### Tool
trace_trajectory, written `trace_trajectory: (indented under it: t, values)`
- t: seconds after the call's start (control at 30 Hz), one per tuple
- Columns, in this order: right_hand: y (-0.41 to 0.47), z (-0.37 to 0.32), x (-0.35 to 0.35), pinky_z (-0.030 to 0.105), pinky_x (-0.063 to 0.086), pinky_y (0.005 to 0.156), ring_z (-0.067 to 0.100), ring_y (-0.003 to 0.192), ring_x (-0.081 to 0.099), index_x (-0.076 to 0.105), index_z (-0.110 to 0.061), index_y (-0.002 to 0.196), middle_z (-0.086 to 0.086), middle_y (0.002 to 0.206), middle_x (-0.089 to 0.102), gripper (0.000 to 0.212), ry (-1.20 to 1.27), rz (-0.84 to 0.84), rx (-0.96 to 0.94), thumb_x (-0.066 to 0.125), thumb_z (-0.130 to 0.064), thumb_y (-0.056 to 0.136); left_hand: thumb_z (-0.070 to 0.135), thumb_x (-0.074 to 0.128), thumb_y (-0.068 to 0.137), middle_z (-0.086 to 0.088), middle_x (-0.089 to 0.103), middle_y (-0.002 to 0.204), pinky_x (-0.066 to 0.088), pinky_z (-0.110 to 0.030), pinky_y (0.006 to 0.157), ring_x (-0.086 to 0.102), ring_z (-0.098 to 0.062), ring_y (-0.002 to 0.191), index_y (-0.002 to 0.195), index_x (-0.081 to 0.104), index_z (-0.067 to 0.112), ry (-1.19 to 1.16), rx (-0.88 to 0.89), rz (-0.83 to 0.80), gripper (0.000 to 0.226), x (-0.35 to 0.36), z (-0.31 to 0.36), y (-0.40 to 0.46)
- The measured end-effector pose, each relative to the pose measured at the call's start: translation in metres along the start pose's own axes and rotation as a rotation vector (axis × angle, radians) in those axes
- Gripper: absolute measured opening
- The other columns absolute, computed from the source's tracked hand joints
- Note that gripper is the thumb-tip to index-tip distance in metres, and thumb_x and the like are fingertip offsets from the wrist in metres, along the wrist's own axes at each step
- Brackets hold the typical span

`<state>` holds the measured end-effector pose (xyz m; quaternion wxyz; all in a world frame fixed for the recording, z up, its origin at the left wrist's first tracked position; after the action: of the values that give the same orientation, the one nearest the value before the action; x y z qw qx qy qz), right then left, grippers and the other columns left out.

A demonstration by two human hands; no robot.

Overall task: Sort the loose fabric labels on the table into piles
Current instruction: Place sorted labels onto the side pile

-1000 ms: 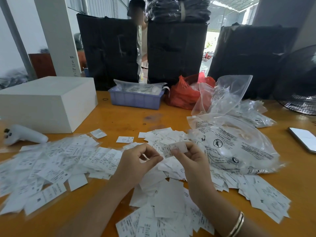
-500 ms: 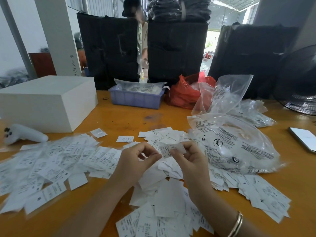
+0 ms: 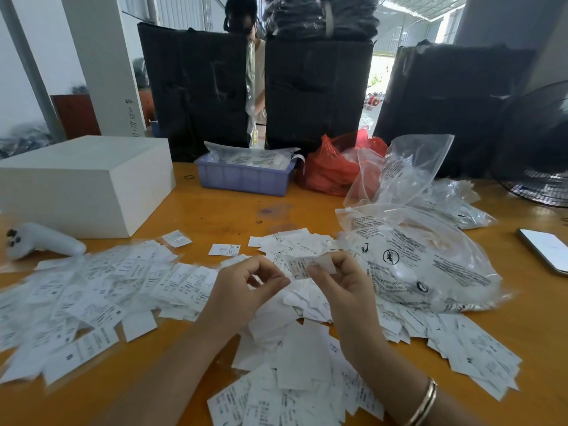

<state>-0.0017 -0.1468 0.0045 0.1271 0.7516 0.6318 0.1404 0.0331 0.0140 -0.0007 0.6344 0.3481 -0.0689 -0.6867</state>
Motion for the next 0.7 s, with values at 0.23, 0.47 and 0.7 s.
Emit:
trace_trajectory:
  t: [0.23,0.47,0.7]
  values:
    - [0.0002,0.0000,-0.0004,0.020,0.048,0.067,0.007,0.073,0.061,0.064,-0.029,0.075,-0.008,0.073,0.065,0.017,0.031,0.016,-0.011,0.067,-0.015,0.084,0.049,0.062,0.068,0.027,0.064,0.076,0.047,-0.008,0.063,0.059,0.002,0.076,0.071,0.061,0.036,0.002,-0.003,0.016,0.014,-0.0004,-0.0007,0.0007]
    - [-0.0004,0.0022,-0.0009,0.019,0.049,0.069,0.008,0.075,0.061,0.063,-0.025,0.074,-0.008,0.074,0.065,0.018,0.020,-0.002,-0.030,0.066,-0.011,0.085,0.048,0.062,0.068,0.028,0.064,0.076,0.047,-0.009,0.063,0.058,0.003,0.076,0.071,0.062,0.035,0.008,-0.006,0.013,0.014,-0.0008,-0.0008,0.0004]
    - [0.0001,0.0020,0.0008,0.008,0.043,0.068,-0.003,0.072,0.057,0.060,-0.022,0.075,-0.016,0.073,0.064,0.021,-0.154,-0.033,-0.163,0.067,-0.004,0.084,0.049,0.061,0.069,0.030,0.064,0.075,0.046,-0.007,0.062,0.059,0.003,0.077,0.073,0.062,0.036,-0.001,0.011,-0.003,0.014,-0.0005,-0.0004,0.0000]
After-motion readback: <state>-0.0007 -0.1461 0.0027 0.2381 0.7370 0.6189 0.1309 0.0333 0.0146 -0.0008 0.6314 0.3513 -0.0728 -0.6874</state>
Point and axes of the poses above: each hand's wrist, its own y-axis towards the middle knuckle, its own x-axis out of the palm, z = x × y, the point moved 2 cm from there along y, towards the middle knuckle
